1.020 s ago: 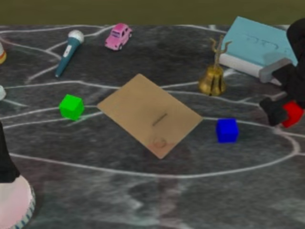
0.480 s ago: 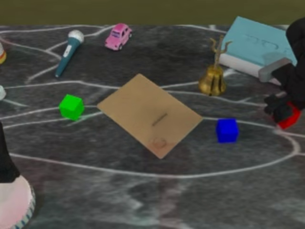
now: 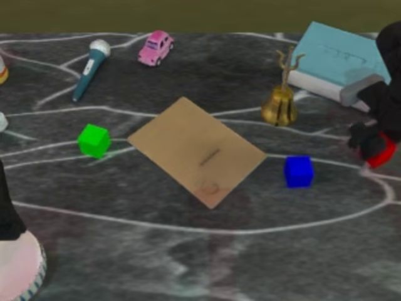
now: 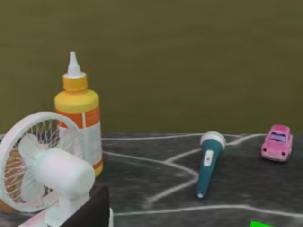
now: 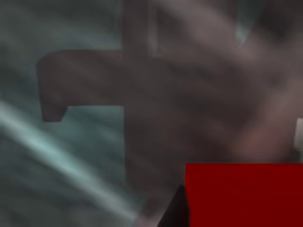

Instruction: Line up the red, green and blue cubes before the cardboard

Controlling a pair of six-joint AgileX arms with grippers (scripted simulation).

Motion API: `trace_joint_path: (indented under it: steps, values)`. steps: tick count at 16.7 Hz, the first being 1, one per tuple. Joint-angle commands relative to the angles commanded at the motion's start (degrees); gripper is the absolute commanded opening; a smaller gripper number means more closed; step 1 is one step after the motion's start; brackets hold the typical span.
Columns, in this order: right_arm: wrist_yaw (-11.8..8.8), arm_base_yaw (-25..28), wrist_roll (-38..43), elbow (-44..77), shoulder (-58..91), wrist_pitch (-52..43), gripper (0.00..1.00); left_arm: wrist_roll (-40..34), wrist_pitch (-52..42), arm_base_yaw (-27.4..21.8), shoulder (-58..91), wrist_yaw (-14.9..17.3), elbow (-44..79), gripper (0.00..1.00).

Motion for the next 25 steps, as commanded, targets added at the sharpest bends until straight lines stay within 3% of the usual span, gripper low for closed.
trace_joint_path:
  steps: [6,12,15,20,25]
  values:
    - [-0.03,0.33,-0.01,6.48,-4.32,-11.29,0.0,0.0,0.0,0.0,0.0,0.0,0.0,1.0]
    - [-0.05,0.16,0.17,6.97,-4.68,-11.99,0.0,0.0,0.0,0.0,0.0,0.0,0.0,1.0]
    - [0.07,2.9,3.85,9.39,-3.28,-13.15,0.0,0.0,0.0,0.0,0.0,0.0,0.0,1.0]
    - [0.56,13.83,21.04,18.51,1.9,-17.86,0.0,0.0,0.0,0.0,0.0,0.0,0.0,1.0]
    - [1.04,28.77,47.51,29.18,7.88,-24.01,0.0,0.0,0.0,0.0,0.0,0.0,0.0,1.0]
